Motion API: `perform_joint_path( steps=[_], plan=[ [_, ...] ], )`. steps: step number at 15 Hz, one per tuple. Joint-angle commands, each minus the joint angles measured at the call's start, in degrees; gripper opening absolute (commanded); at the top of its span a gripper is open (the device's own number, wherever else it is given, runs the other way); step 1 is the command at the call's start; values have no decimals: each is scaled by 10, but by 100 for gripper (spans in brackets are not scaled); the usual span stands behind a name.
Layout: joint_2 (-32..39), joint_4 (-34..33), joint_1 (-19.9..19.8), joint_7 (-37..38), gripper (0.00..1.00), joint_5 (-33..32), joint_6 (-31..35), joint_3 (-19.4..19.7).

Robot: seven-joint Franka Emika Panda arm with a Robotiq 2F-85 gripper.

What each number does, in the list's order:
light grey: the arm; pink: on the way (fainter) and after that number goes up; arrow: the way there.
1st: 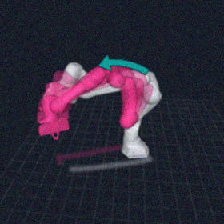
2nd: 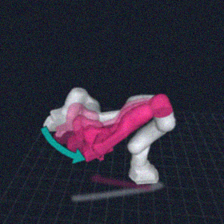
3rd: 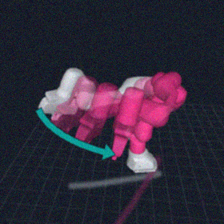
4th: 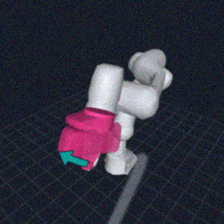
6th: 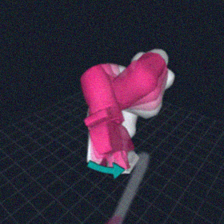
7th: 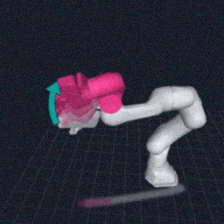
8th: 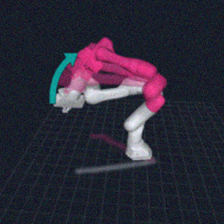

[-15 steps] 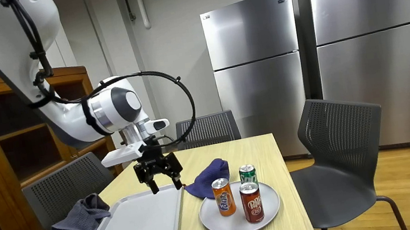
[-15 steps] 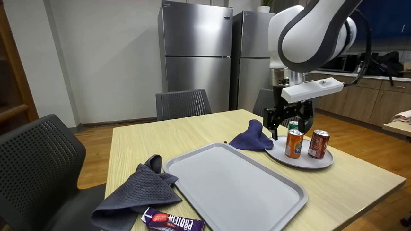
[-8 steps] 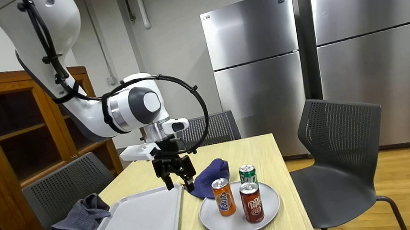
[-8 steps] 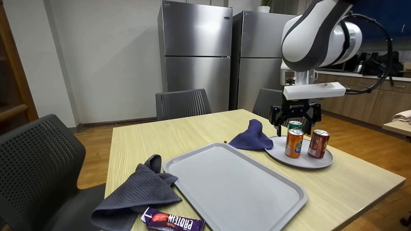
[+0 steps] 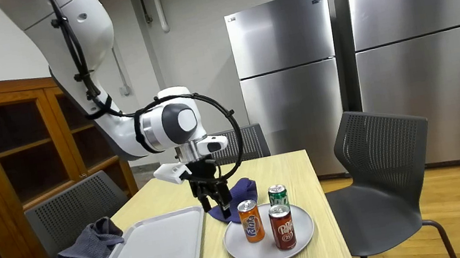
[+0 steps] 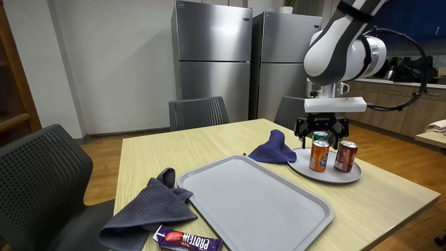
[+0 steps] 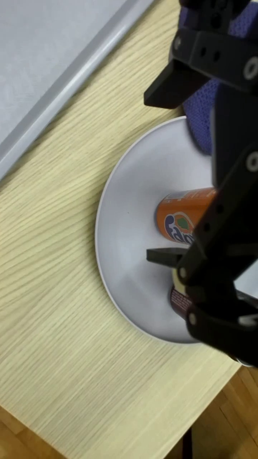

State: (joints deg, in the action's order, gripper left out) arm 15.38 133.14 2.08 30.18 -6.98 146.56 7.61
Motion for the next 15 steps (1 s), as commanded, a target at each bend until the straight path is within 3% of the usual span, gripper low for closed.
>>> perform_joint_path(
  steps=[1,15],
  plan=[
    [43,-46,0,26,100,12,-3,14],
    [118,-136,-1,19,100,58,-16,44]
  ],
)
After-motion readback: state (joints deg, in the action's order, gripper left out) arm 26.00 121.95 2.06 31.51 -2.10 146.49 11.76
